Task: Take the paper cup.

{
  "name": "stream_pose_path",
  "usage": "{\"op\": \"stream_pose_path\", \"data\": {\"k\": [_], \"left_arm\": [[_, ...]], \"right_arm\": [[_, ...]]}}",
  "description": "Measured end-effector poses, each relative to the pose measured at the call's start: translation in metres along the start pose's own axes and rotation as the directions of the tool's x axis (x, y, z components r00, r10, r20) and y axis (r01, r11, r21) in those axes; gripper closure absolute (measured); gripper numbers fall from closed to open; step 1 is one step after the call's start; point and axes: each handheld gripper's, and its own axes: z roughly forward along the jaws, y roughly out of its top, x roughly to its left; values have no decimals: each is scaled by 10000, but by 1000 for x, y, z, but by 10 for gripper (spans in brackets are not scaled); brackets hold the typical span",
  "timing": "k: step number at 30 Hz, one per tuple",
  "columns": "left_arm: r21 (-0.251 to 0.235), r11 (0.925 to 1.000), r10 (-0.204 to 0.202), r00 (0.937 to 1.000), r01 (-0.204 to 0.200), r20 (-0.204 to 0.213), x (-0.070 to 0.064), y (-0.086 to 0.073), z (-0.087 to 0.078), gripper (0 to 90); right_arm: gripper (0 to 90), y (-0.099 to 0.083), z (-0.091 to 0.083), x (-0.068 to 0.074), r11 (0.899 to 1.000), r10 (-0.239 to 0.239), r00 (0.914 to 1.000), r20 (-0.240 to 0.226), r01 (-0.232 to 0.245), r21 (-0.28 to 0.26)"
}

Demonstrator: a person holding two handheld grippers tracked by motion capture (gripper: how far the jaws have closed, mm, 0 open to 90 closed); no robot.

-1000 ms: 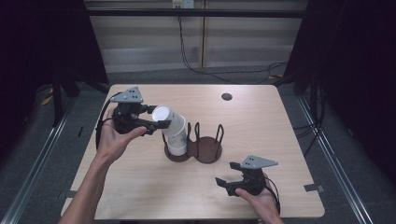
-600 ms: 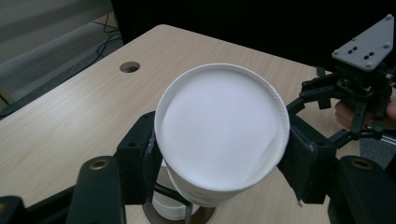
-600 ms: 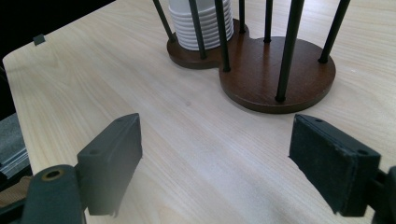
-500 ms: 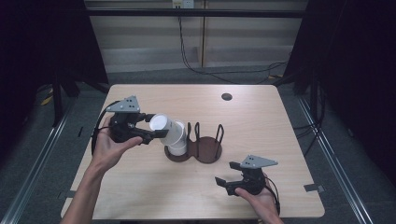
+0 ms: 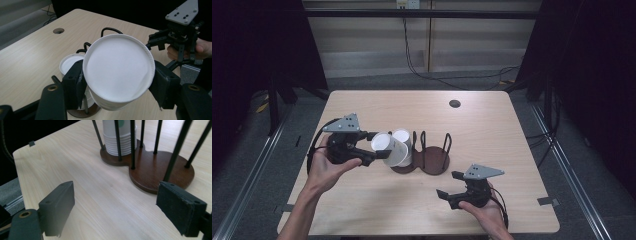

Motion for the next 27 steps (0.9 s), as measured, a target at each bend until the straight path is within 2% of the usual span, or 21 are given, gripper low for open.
{"op": "stream_pose_path", "data": {"k": [1,6,7,12,17,18,20,22,27], "left_arm": [[-19,10000,-10,10000,11,91,-2,-1,1,368],[27,10000,-84,9995,83,289,-9,-5,4,368],[149,9999,-67,9998,64,186,-10,-6,6,368],[195,9997,-180,9992,173,364,-11,-10,11,368],[289,9994,-206,9987,193,459,-14,-15,12,366],[295,9993,-254,9974,234,677,-16,-17,13,366],[379,9990,-274,9974,249,665,-17,-18,13,366],[395,9985,-417,9954,384,860,-17,-21,13,366],[550,9972,-561,9937,509,967,-20,-26,16,365]], "right_arm": [[150,5,-1,2,9998,-189,9997,-155,189,-44],[150,15,-1,6,9994,-280,9993,-233,275,-204],[150,17,0,7,9993,-314,9991,-285,308,-229],[149,31,11,14,9983,-533,9966,-630,516,-279],[150,40,22,20,9967,-783,9924,-953,761,-266],[158,44,26,22,9961,-849,9899,-1132,816,-333],[158,46,27,22,9959,-869,9888,-1211,832,-348],[161,52,29,24,9949,-947,9856,-1400,889,-471],[161,63,32,29,9916,-1107,9798,-1664,976,-851]]}}
